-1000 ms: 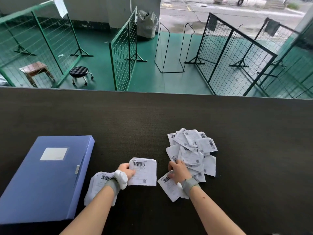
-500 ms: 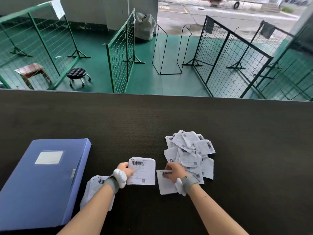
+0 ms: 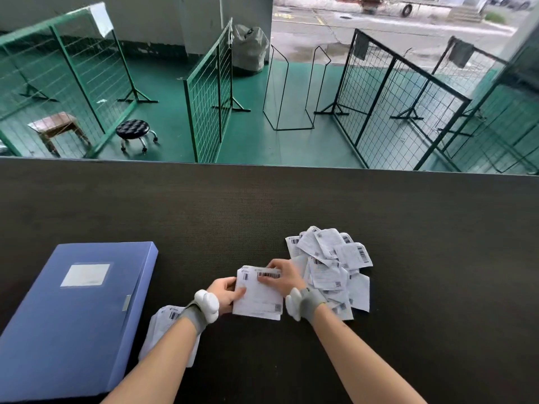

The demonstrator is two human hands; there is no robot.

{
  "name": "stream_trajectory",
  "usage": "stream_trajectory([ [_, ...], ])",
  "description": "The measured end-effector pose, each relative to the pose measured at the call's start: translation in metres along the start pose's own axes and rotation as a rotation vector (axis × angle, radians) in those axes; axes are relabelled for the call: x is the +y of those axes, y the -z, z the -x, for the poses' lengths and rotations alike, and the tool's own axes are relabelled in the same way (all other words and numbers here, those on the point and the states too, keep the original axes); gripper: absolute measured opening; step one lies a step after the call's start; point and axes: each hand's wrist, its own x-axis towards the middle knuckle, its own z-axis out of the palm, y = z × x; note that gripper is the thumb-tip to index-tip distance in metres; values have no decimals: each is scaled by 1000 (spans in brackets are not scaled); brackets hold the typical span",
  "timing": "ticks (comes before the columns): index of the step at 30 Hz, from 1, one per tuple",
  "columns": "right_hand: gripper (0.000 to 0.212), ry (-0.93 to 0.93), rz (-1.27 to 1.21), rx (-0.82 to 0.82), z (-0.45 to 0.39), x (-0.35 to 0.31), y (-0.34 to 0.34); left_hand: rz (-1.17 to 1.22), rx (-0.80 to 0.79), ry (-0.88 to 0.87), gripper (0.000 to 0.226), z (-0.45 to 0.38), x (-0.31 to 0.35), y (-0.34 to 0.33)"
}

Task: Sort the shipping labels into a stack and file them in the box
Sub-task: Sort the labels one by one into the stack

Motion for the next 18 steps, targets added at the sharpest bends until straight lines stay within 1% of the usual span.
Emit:
stream_trajectory([
  [3,22,11,72,0,-4,1,-17,31,-68,-16,29,3,7,-7],
  [5,21,18,83,-2,-5,-4,-20,-10,-64,-35,30,3,10,-9],
  [8,23,31,68,6,-2,-9,-14,-75,13,-41,26,-2,8,-8],
  [11,22,-40,124,80,-2,11,8,-118,105,-21,27,-8,1,-4],
  [12,23,-85,178,129,-2,23,19,-128,129,-12,29,-9,-1,-3],
  [14,28,-249,325,224,1,49,41,-136,163,18,31,-10,-6,-1],
  [16,48,-468,480,329,8,69,59,-143,181,44,31,-12,-9,0],
  [18,71,-645,547,447,20,79,74,-149,195,58,28,-14,-10,-1],
])
